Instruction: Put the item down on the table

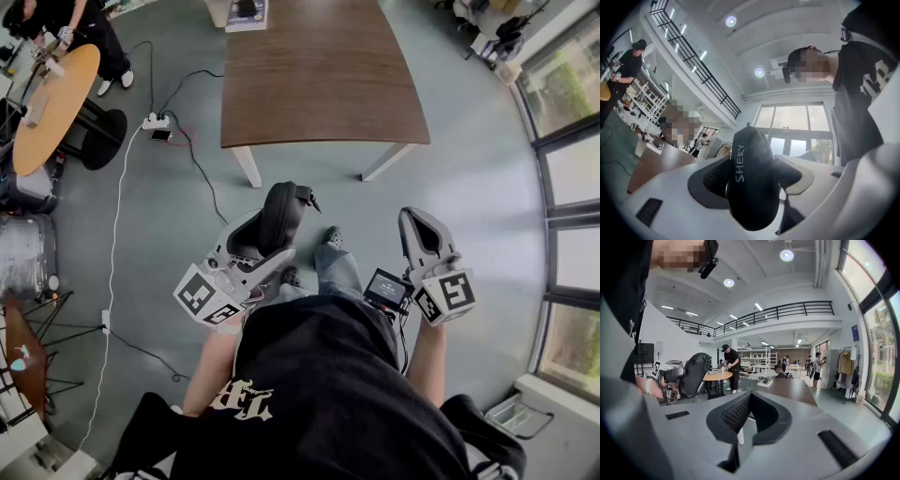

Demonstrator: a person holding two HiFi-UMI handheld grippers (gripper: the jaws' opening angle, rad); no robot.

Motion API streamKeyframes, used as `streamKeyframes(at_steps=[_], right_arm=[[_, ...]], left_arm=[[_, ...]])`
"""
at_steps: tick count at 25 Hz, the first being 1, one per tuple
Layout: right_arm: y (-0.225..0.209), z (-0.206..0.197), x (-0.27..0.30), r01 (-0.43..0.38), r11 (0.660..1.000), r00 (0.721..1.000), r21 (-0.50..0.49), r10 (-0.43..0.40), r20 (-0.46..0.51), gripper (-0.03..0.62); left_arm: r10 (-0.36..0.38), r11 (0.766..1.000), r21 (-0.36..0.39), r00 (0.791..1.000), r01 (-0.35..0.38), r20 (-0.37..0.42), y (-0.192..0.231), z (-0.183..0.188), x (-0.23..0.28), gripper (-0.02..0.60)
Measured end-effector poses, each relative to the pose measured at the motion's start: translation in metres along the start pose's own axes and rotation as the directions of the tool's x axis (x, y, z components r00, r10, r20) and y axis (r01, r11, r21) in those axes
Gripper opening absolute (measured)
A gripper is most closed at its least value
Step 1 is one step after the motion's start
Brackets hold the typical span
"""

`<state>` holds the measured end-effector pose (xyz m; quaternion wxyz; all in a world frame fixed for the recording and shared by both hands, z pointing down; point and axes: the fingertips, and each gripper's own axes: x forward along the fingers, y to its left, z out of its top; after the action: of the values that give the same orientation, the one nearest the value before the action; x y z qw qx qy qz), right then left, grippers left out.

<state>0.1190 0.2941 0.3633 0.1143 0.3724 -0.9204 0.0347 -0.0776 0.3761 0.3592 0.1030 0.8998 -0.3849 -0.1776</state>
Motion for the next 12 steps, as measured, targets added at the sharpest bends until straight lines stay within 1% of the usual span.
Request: streamKeyframes(at_steps=[4, 7, 12], right_arm=[[-0.017, -0.004, 0.015, -0.006, 1.0, 1.0, 0.007, 0.006, 0.0, -0.012], [-0.037, 0.002, 0.033, -0.013, 1.0, 1.0, 0.006, 0.013, 0.005, -0.012], [-0.071, 0.014, 0.064, -0.027, 1.0, 0.999, 0.011, 0.027, 0.022, -0.012]], left_arm=[[-0.001, 1.0, -0.011, 1.0, 0.001, 0.002, 0.01, -0.002, 0.016, 0.302], [0.011, 1.0, -0.015, 1.0, -0.011, 0.007, 0.022, 0.002, 0.035, 0.302], [0.005, 1.0, 0.007, 1.0, -0.005, -0.004, 0.041, 0.009, 0.074, 0.303]])
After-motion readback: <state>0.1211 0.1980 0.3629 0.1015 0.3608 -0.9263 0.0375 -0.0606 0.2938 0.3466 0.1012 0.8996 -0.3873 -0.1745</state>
